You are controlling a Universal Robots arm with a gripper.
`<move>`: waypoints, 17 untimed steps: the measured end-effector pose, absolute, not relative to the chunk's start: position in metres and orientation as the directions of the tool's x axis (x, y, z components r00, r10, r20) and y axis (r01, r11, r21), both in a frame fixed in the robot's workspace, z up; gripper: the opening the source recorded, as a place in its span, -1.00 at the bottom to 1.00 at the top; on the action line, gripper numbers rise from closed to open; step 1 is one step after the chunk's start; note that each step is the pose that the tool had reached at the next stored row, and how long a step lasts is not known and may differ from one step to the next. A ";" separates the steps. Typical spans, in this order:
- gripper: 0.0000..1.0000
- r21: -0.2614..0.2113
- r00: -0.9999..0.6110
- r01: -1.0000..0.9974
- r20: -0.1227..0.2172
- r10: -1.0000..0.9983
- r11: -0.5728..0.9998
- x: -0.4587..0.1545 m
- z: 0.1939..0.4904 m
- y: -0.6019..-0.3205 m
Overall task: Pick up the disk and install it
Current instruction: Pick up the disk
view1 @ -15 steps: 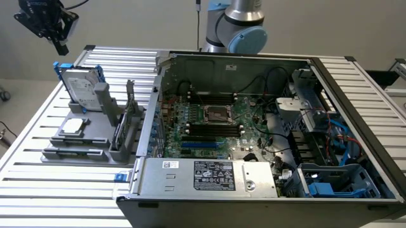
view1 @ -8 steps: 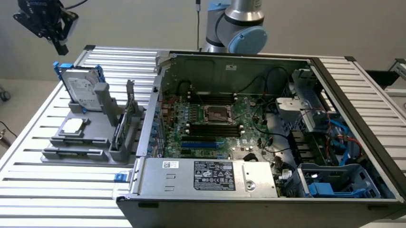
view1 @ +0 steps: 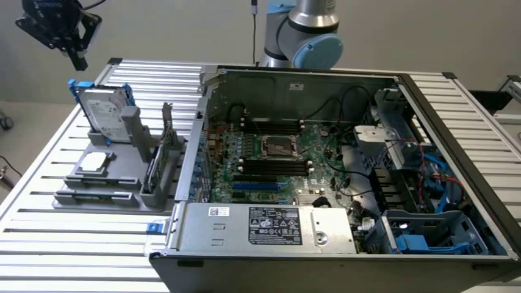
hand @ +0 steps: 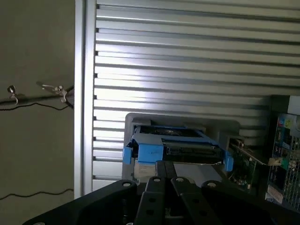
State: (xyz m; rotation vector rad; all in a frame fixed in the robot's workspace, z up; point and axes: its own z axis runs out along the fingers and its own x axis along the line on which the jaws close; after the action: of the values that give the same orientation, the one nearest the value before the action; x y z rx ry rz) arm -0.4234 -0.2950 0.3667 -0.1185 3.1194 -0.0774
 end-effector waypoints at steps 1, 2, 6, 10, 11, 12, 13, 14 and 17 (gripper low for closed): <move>-0.79 -0.049 -0.996 -0.088 -0.016 -0.089 0.995 -0.423 0.367 -0.295; -0.79 -0.048 -0.995 -0.101 -0.015 -0.101 0.994 -0.423 0.367 -0.295; -0.79 -0.045 -0.988 -0.151 -0.011 -0.152 0.987 -0.423 0.367 -0.295; -0.79 -0.043 -0.978 -0.206 -0.008 -0.206 0.978 -0.423 0.367 -0.295; -0.79 -0.042 -0.975 -0.220 -0.008 -0.220 0.975 -0.423 0.367 -0.295; -0.79 -0.042 -0.972 -0.234 -0.007 -0.235 0.971 -0.423 0.367 -0.295; -0.79 -0.042 -0.969 -0.248 -0.007 -0.248 0.968 -0.423 0.367 -0.295; -0.79 -0.041 -0.965 -0.262 -0.006 -0.262 0.964 -0.423 0.367 -0.295; -0.79 -0.039 -0.954 -0.299 -0.004 -0.300 0.953 -0.423 0.367 -0.295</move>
State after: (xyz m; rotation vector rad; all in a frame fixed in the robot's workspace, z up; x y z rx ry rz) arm -0.4234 -0.2950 0.3667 -0.4743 3.0952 -0.0601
